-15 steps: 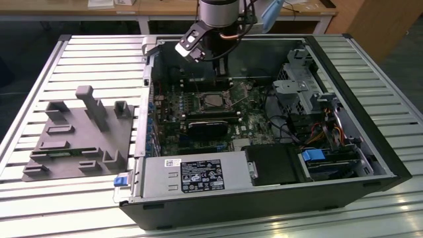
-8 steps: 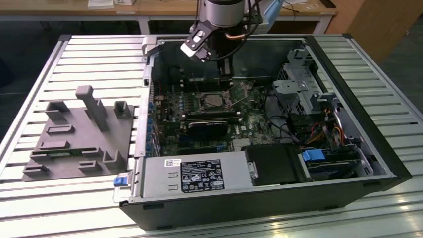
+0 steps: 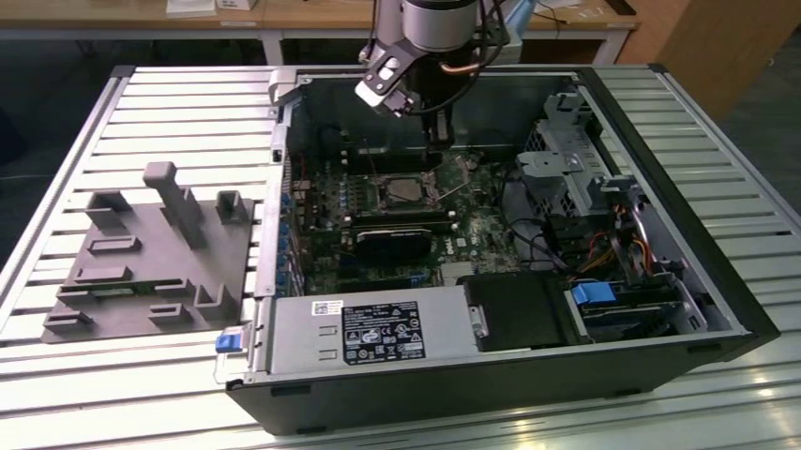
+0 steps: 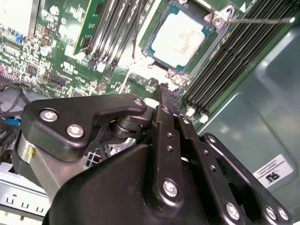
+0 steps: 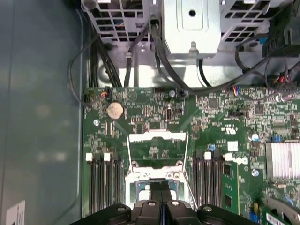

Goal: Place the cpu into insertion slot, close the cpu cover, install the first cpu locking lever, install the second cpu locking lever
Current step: 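Close the cpu cover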

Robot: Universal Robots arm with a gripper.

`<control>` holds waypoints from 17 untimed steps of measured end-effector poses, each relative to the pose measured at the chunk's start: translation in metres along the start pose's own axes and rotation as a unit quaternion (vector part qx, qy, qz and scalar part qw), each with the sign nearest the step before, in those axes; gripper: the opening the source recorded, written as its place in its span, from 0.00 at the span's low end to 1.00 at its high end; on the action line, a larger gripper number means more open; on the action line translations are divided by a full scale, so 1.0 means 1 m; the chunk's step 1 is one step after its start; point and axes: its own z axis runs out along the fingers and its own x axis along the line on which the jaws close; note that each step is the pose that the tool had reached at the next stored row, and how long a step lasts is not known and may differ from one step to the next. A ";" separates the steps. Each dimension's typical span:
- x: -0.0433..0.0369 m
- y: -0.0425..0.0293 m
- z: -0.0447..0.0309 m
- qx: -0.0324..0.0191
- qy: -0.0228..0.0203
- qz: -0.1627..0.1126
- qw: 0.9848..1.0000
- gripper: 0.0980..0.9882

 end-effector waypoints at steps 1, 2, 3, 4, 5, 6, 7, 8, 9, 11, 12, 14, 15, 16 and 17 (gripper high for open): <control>0.0000 0.0017 0.0002 0.000 0.000 0.000 1.000 0.00; 0.0001 0.0033 0.0003 0.000 0.000 0.000 1.000 0.00; 0.0002 0.0049 0.0004 0.000 0.000 0.000 1.000 0.00; 0.0002 0.0066 0.0006 0.000 0.000 0.000 1.000 0.00; 0.0003 0.0083 0.0008 0.000 0.000 0.000 1.000 0.00; 0.0003 0.0100 0.0009 0.000 0.000 0.000 1.000 0.00; 0.0004 0.0118 0.0010 0.000 0.000 0.000 1.000 0.00; 0.0005 0.0141 0.0013 0.000 0.000 0.000 1.000 0.00; 0.0005 0.0167 0.0015 0.000 0.000 0.000 1.000 0.00; 0.0007 0.0226 0.0021 0.000 0.000 0.000 1.000 0.00; 0.0008 0.0264 0.0024 0.000 0.000 0.000 1.000 0.00; 0.0011 0.0340 0.0030 0.000 0.000 0.000 1.000 0.00; 0.0012 0.0382 0.0034 0.000 0.000 0.000 1.000 0.00; 0.0014 0.0426 0.0039 0.000 0.000 0.000 1.000 0.00; 0.0016 0.0468 0.0043 0.001 0.000 0.000 1.000 0.00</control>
